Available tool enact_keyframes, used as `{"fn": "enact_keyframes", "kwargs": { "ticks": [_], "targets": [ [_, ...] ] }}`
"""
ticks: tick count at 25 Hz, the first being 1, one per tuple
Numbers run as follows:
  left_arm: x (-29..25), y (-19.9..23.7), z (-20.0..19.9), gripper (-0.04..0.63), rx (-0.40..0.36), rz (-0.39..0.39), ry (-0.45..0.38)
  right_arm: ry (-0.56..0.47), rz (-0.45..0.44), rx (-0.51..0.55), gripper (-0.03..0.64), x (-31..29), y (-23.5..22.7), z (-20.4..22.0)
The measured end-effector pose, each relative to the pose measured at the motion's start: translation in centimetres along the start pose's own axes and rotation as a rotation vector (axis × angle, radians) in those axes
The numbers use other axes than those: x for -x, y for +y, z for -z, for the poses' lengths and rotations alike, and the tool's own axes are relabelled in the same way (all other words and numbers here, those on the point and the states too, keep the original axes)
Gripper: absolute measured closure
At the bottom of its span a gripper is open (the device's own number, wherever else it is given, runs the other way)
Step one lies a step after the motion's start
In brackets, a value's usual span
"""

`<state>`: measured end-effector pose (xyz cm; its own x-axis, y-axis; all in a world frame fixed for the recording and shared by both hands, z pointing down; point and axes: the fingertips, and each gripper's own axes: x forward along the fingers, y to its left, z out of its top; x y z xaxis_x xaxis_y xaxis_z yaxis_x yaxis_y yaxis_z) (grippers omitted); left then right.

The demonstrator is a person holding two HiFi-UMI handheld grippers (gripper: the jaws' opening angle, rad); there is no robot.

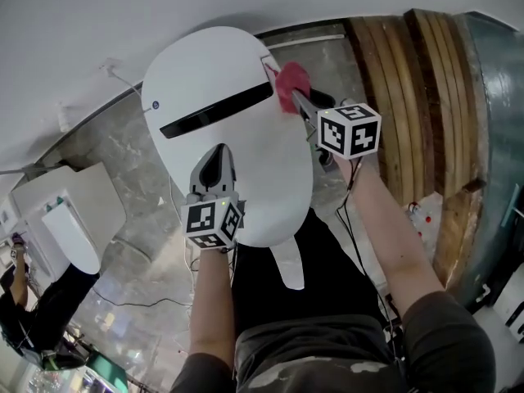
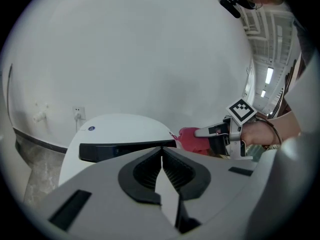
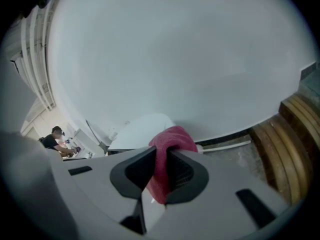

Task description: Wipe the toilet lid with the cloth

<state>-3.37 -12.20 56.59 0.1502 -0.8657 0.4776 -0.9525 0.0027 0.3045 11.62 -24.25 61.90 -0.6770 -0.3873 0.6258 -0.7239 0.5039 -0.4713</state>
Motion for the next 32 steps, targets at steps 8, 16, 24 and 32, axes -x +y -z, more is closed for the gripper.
{"fn": "enact_keyframes", "kwargs": {
  "ticks": [8, 16, 24, 32],
  "targets": [
    [4.9, 7.3, 0.4, 0.58, 0.048, -0.067, -0.033, 0.057, -0.257, 0.107, 0.568, -4.6, 18.2, 3.8],
    [9.1, 15.9, 0.8, 0.58, 0.074, -0.093, -0.031, 0.142, -0.295, 0.087, 0.568, -12.1, 28.7, 9.6],
    [10.8, 18.7, 3.0, 0.58, 0.099, -0.079, -0.006, 0.156, -0.129, 0.086, 0.568, -13.3, 25.7, 10.9],
    [10.1, 13.4, 4.7, 0.58, 0.071, -0.044, 0.028, 0.094, -0.055, -0.049, 0.568, -9.1, 16.0, 10.2]
  ]
}}
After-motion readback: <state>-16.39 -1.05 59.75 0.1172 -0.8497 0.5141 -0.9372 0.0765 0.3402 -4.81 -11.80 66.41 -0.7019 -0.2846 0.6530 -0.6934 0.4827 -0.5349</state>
